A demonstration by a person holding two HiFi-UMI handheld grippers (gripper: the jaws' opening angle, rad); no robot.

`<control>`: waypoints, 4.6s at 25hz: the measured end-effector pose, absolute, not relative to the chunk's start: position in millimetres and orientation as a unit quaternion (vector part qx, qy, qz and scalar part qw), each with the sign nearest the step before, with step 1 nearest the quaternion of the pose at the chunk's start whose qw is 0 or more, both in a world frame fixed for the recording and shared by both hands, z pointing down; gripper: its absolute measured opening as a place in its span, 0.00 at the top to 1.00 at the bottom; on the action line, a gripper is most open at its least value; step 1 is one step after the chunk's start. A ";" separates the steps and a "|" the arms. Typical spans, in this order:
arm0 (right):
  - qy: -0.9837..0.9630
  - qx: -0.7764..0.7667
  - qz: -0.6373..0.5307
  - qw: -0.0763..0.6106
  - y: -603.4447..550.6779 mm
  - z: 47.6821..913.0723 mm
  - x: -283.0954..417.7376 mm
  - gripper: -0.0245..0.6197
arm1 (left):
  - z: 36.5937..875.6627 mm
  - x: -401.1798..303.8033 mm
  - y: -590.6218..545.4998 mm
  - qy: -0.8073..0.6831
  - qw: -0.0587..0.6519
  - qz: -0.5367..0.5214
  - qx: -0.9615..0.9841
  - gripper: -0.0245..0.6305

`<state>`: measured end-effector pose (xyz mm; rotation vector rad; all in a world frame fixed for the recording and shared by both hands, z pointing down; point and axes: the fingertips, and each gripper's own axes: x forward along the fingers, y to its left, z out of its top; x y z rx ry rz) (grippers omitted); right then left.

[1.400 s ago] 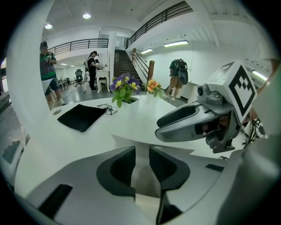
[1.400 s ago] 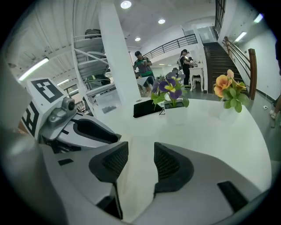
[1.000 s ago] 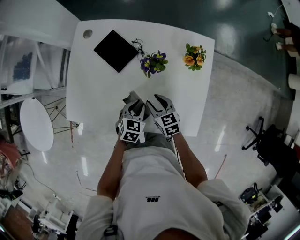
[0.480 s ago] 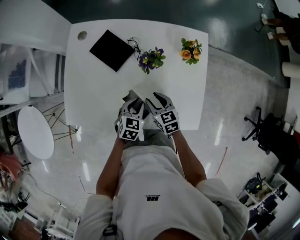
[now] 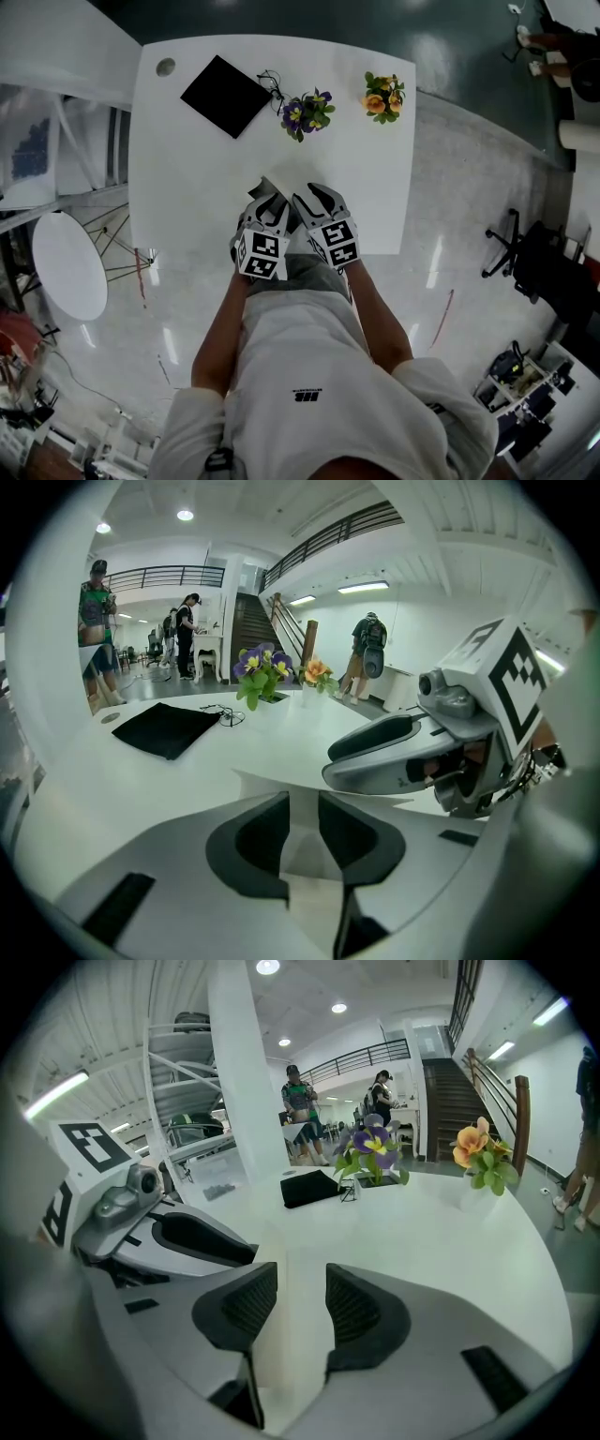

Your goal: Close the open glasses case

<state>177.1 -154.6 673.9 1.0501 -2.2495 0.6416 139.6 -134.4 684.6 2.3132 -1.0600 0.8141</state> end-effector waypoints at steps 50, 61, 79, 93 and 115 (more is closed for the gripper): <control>-0.843 0.389 0.225 0.294 -124.1 671.6 147.5 0.71 | 692.3 111.1 -102.9 -0.396 0.240 0.294 0.836 0.79; -0.845 0.383 0.224 0.299 -117.9 674.3 141.2 0.71 | 698.6 105.4 -95.5 -0.395 0.244 0.302 0.833 0.79; -0.844 0.378 0.218 0.310 -111.6 680.0 132.8 0.71 | 709.9 97.5 -87.6 -0.388 0.249 0.314 0.830 0.79; -0.841 0.379 0.217 0.319 -107.1 687.6 127.8 0.70 | 720.2 91.2 -82.5 -0.380 0.253 0.323 0.829 0.79; -0.834 0.392 0.215 0.324 -104.8 686.7 121.4 0.68 | 724.7 81.2 -78.4 -0.368 0.250 0.334 0.831 0.78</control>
